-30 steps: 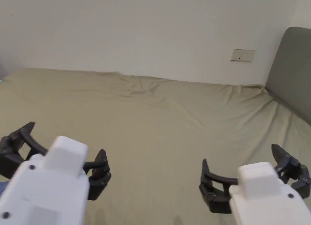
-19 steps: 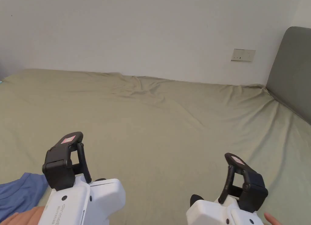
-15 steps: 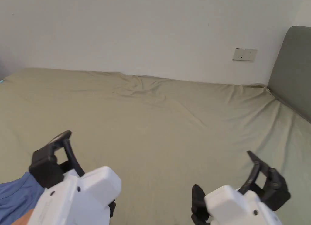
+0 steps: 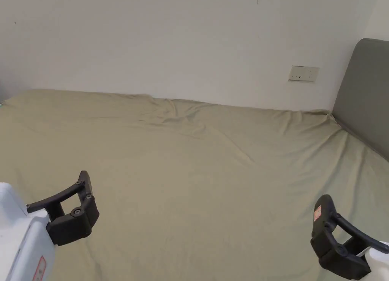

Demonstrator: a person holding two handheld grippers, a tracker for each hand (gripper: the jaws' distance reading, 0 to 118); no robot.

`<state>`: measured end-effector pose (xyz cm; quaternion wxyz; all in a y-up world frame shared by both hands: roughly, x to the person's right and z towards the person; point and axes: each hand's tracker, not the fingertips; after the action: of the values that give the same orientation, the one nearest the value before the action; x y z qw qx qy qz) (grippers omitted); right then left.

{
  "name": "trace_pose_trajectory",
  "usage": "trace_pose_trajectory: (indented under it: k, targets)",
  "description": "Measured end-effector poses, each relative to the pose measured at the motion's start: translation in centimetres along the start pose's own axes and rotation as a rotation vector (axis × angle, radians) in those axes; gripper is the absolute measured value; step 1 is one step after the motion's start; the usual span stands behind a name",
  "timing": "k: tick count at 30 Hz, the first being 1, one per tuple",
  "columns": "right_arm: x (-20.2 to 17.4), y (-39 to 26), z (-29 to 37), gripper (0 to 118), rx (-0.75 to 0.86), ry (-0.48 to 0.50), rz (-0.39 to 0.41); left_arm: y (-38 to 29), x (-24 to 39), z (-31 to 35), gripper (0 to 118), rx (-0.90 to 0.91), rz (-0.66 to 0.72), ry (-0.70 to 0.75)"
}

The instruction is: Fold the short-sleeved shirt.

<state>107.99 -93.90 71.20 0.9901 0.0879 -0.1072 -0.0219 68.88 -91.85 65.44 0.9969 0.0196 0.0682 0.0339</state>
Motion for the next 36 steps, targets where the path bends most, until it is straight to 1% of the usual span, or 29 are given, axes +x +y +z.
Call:
trace_pose_trajectory:
  k: [1, 2, 4, 7, 9, 13, 16, 19, 23, 30, 34, 35, 36]
  targets:
    - [0.0, 0.0, -0.1, 118, -0.018, -0.002, 0.010, 0.0, 0.6, 0.0, 118, -0.021, -0.052, -0.006]
    - [-0.1, 0.0, -0.1, 118, -0.015, 0.005, -0.003, -0.1, 1.0, 0.0, 118, -0.034, -0.092, -0.013]
    - [-0.1, -0.2, -0.2, 118, -0.013, 0.010, -0.011, -0.4, 1.6, 0.2, 118, -0.016, -0.115, -0.025]
    - [-0.6, -0.3, -0.2, 118, -0.017, 0.014, -0.015, -0.1, 2.9, 0.9, 118, -0.007, -0.089, -0.048]
    - [-1.0, -0.3, -0.3, 118, -0.039, 0.033, 0.001, -0.1, 2.5, 0.6, 118, -0.022, -0.053, -0.090]
    - [-1.4, -0.6, -0.4, 118, -0.056, 0.061, 0.047, 0.0, 2.9, 0.6, 118, -0.036, -0.081, -0.122]
    - [-1.3, -0.9, -0.4, 118, -0.060, 0.080, 0.036, 0.0, 3.1, 0.7, 118, -0.043, -0.107, -0.149]
    - [-1.4, -0.8, -0.4, 118, -0.059, 0.081, 0.022, 0.1, 3.4, 0.8, 118, -0.038, -0.119, -0.153]
    - [-1.5, -0.7, -0.6, 118, -0.063, 0.080, 0.030, -0.2, 3.2, 0.3, 118, -0.057, -0.122, -0.136]
    - [-1.6, -0.7, -0.7, 118, -0.065, 0.088, 0.056, -0.4, 2.5, 0.2, 118, -0.069, -0.086, -0.128]
    - [-1.5, -0.8, -0.7, 118, -0.070, 0.086, 0.045, -0.4, 2.6, 0.4, 118, -0.056, -0.132, -0.129]
    - [-1.6, -0.8, -0.7, 118, -0.070, 0.085, 0.044, -0.3, 2.7, 0.5, 117, -0.057, -0.147, -0.136]
    - [-1.6, -0.7, -0.6, 118, -0.071, 0.086, 0.046, -0.3, 2.8, 0.7, 106, -0.057, -0.161, -0.145]
